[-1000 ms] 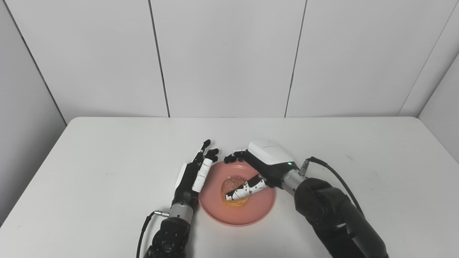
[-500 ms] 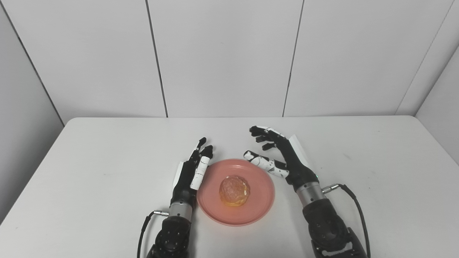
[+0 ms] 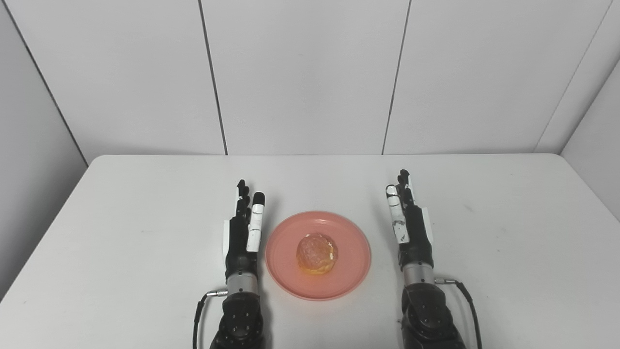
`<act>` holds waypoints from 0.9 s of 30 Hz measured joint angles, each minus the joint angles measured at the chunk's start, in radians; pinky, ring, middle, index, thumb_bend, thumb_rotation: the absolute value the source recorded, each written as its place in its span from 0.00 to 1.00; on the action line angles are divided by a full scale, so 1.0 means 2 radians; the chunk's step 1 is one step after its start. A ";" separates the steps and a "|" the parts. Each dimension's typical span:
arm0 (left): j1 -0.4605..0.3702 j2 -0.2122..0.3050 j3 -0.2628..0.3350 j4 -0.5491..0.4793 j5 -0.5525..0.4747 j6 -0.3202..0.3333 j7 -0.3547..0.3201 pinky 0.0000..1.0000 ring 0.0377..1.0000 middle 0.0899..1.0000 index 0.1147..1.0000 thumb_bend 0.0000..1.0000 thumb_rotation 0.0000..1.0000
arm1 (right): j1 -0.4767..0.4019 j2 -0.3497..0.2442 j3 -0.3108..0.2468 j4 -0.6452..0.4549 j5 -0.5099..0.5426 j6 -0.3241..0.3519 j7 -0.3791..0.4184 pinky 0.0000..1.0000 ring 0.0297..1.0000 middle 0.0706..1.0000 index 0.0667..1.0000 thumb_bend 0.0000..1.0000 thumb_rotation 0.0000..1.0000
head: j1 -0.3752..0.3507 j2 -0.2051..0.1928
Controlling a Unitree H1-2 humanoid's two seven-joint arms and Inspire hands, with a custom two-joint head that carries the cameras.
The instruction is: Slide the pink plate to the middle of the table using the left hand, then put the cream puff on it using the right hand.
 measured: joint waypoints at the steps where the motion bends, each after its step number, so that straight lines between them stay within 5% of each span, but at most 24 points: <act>1: 0.000 0.000 0.001 0.000 -0.001 0.000 -0.001 1.00 1.00 1.00 1.00 0.75 1.00 | 0.000 0.000 0.000 0.000 0.000 0.000 0.000 1.00 1.00 1.00 1.00 0.77 1.00 | 0.001 0.000; 14: 0.002 0.002 0.001 -0.019 -0.002 0.028 -0.013 1.00 1.00 1.00 1.00 0.89 1.00 | 0.005 -0.001 0.004 -0.011 0.000 0.012 -0.005 1.00 1.00 0.99 0.96 0.75 1.00 | 0.001 0.000; 27: 0.002 0.013 -0.005 -0.008 0.010 0.013 -0.016 1.00 1.00 1.00 1.00 0.75 1.00 | 0.006 -0.001 0.001 -0.013 0.029 0.025 0.001 1.00 0.99 1.00 0.97 0.78 1.00 | -0.001 0.001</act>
